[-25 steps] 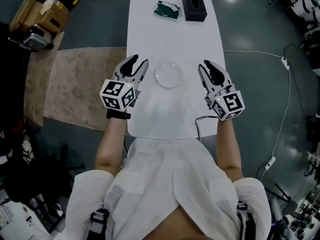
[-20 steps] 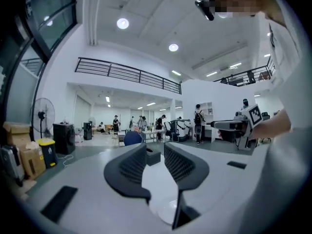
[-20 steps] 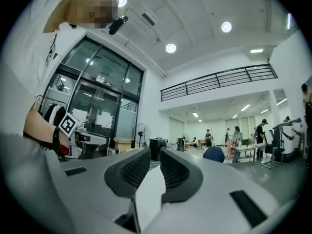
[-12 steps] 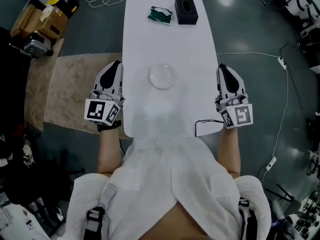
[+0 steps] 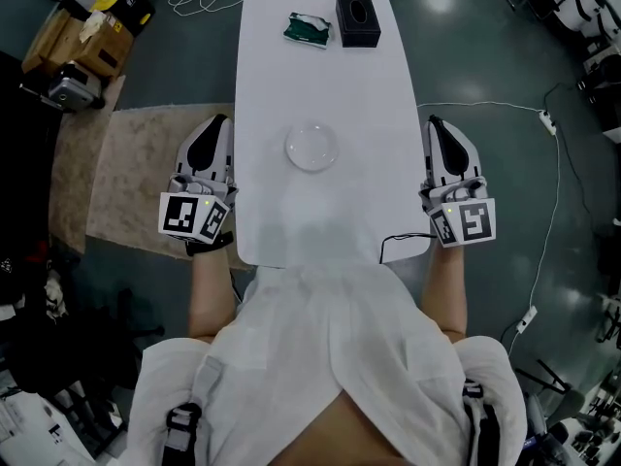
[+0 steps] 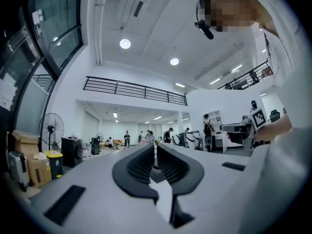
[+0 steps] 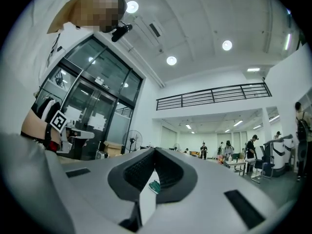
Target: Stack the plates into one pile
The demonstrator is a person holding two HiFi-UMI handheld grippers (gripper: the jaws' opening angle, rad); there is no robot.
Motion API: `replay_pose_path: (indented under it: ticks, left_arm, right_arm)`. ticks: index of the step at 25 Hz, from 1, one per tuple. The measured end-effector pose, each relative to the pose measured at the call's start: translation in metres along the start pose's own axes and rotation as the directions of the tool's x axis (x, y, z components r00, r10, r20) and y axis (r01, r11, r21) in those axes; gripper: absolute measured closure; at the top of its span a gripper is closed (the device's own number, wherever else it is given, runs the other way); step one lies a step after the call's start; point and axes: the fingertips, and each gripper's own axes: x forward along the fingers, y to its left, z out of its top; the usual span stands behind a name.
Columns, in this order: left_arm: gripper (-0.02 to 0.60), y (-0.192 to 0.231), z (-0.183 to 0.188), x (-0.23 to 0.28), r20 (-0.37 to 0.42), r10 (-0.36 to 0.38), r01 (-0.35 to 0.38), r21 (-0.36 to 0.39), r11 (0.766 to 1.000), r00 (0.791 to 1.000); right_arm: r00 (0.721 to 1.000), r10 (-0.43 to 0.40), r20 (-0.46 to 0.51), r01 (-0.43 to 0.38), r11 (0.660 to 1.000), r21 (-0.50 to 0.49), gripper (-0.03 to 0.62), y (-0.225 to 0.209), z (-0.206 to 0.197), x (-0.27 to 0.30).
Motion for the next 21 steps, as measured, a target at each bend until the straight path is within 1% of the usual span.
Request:
replay_pose_path:
  ticks: [9, 21]
  left_arm:
    - [0.557, -0.001, -0.0003, -0.0016, -0.003, 0.006, -0.006, 0.005, 1.0, 1.0]
    - [0.557, -0.0018, 0.0061, 0.0021, -0.001, -0.012, 0.012, 0.001, 1.0, 1.0]
  right_arm:
    - [1.0, 0.01, -0.007, -0.01, 1.0, 0.005, 0.568, 0.0002, -0.0065, 0.0016]
    - [1.0, 0.014, -0.013, -0.014, 1.0, 0.006, 0.568, 0.0009, -0.0043, 0.0064]
